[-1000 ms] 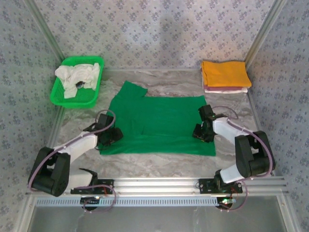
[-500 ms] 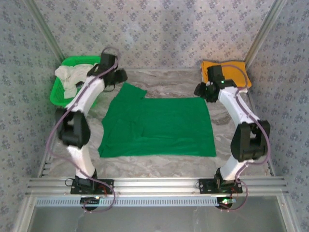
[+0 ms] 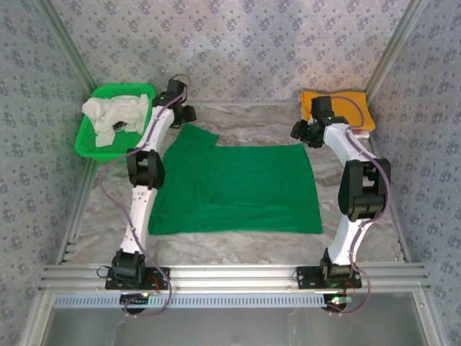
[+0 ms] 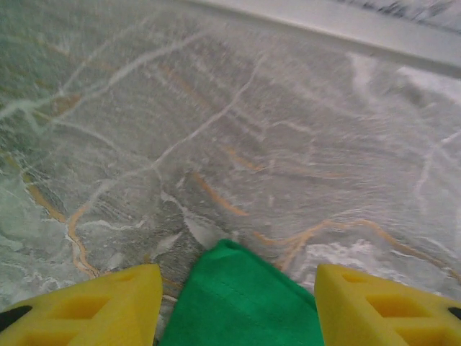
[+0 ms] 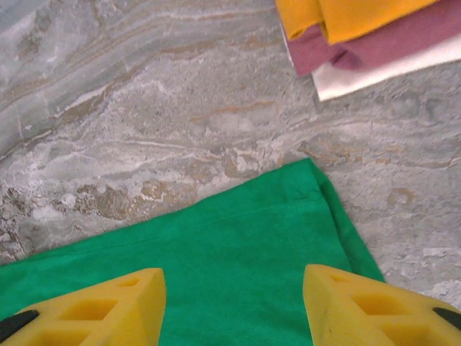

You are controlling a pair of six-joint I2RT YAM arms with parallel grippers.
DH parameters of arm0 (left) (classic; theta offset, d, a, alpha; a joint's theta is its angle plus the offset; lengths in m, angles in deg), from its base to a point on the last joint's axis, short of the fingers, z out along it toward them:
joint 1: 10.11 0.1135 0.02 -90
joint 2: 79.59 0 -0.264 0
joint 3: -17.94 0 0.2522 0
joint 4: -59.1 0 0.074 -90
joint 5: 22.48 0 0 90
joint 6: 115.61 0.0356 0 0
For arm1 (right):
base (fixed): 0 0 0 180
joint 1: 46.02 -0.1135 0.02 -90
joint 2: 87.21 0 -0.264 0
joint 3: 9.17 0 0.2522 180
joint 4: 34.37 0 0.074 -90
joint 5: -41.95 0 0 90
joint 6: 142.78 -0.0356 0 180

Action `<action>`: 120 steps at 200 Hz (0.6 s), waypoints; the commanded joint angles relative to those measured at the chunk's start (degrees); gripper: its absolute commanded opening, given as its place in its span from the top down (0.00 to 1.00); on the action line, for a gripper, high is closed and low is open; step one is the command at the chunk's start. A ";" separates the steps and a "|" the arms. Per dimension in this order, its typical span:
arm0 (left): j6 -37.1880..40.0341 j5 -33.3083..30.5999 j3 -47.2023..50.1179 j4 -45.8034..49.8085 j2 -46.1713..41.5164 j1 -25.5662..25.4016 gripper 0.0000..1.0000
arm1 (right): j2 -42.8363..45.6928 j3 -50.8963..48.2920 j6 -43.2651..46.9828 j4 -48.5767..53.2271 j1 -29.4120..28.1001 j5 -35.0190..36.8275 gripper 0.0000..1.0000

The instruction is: Fold and stack the t-shirts

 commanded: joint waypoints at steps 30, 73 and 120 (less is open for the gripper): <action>-2.42 6.57 -1.77 -4.34 4.95 0.90 0.40 | 1.34 -4.40 0.80 -3.83 0.04 -5.16 0.45; -1.48 9.21 -1.69 -4.01 6.90 0.91 0.54 | 3.18 -7.45 -0.56 -4.96 0.45 -6.46 0.45; 1.91 11.83 -1.52 -0.69 5.51 0.04 0.95 | 1.10 -5.89 -0.68 -2.88 2.47 -5.15 0.45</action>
